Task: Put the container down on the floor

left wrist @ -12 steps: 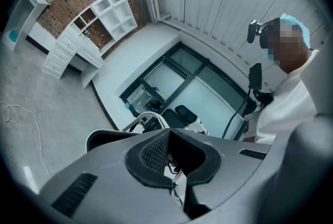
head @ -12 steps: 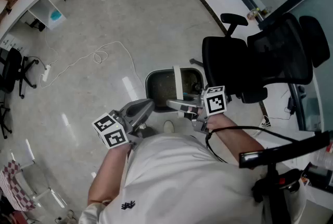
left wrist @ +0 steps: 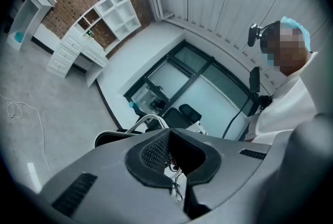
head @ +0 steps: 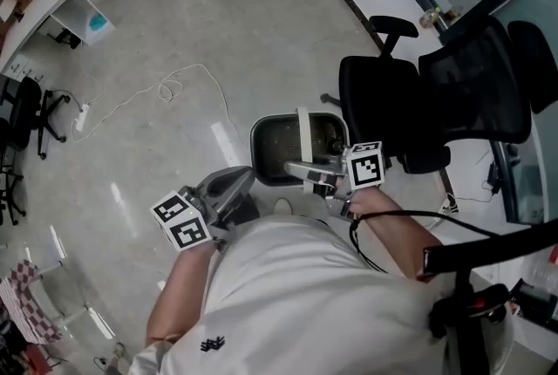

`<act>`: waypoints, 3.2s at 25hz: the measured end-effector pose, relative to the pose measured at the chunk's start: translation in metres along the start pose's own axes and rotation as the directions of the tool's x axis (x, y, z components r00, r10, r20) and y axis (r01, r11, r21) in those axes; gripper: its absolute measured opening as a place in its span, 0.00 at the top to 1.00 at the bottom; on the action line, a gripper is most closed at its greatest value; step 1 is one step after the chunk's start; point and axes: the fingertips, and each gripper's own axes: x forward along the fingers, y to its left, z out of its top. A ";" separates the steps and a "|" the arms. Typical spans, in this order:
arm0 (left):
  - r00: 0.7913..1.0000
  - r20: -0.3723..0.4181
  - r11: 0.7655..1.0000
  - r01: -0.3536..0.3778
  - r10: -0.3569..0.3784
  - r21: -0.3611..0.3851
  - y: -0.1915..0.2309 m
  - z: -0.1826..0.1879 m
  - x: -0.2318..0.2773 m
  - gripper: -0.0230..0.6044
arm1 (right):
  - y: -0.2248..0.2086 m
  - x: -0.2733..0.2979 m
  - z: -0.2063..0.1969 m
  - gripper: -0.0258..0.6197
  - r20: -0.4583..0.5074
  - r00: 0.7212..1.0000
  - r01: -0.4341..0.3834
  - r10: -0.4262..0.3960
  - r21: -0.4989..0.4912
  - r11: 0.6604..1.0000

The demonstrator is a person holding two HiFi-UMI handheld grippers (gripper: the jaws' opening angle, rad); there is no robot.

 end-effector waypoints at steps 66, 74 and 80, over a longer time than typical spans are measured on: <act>0.997 -0.050 0.960 -0.069 0.058 -0.273 0.718 0.345 0.288 0.95 | -0.827 0.333 0.549 0.92 -0.013 0.999 0.039 -0.037 0.245 0.969; 0.996 -0.028 0.947 -0.084 0.079 -0.310 0.755 0.316 0.293 0.95 | -0.888 0.345 0.531 0.92 -0.017 0.999 0.040 -0.037 0.265 0.963; 0.996 -0.024 0.939 -0.090 0.087 -0.332 0.769 0.299 0.288 0.95 | -0.908 0.351 0.512 0.92 -0.044 0.998 0.047 -0.038 0.230 0.972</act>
